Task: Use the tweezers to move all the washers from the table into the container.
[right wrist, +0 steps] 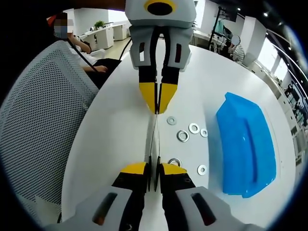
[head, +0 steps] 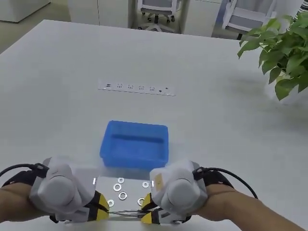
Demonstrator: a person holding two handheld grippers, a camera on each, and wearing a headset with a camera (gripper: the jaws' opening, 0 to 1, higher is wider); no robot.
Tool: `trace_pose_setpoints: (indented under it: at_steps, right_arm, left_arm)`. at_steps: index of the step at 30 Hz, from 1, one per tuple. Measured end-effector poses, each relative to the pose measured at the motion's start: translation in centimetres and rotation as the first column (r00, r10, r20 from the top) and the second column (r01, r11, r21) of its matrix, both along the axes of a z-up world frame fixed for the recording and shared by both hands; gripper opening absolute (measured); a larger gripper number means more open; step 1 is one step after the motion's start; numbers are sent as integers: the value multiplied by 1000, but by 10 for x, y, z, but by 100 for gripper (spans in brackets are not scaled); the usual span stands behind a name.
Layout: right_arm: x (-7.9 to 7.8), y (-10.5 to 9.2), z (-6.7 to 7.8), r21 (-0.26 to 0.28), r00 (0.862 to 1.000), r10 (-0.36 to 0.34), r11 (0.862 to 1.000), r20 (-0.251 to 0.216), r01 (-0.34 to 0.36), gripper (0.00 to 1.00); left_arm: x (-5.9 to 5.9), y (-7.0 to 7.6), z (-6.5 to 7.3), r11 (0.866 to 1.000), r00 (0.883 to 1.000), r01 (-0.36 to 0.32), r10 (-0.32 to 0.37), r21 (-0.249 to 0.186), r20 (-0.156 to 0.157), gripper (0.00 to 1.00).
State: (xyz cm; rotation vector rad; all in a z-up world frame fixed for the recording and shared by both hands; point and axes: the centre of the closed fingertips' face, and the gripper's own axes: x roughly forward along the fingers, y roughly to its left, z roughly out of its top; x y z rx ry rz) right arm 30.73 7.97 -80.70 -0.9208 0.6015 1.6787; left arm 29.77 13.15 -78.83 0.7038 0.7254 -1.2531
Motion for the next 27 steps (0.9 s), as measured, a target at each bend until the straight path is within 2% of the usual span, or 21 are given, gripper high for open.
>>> trace_pose_setpoints:
  at_steps: [3,10,17,22,24,27]
  right_arm:
    - [0,0,0,-2,1000,1,1000,4,-1,12]
    - [1,-1,0,-4,1000,1,1000,11,-1,12]
    - [0,-1,3,-2,1000,-3,1000,19,3,11]
    - [2,2,9,22,999,-33,999,15,32,10]
    - [4,5,13,38,999,-47,998,14,46,10]
    - [5,10,21,73,998,-55,996,14,54,10]
  left_arm:
    - [1,-2,10,1000,1000,0,0,-14,22,5]
    - [3,-10,33,997,999,-14,16,-75,28,5]
    - [3,-20,50,995,999,5,-1,-101,42,5]
    - [8,-26,67,992,998,15,-7,-122,69,5]
    - [9,-29,75,992,996,32,-21,-125,91,5]
    - [10,-34,88,989,994,44,-29,-143,106,5]
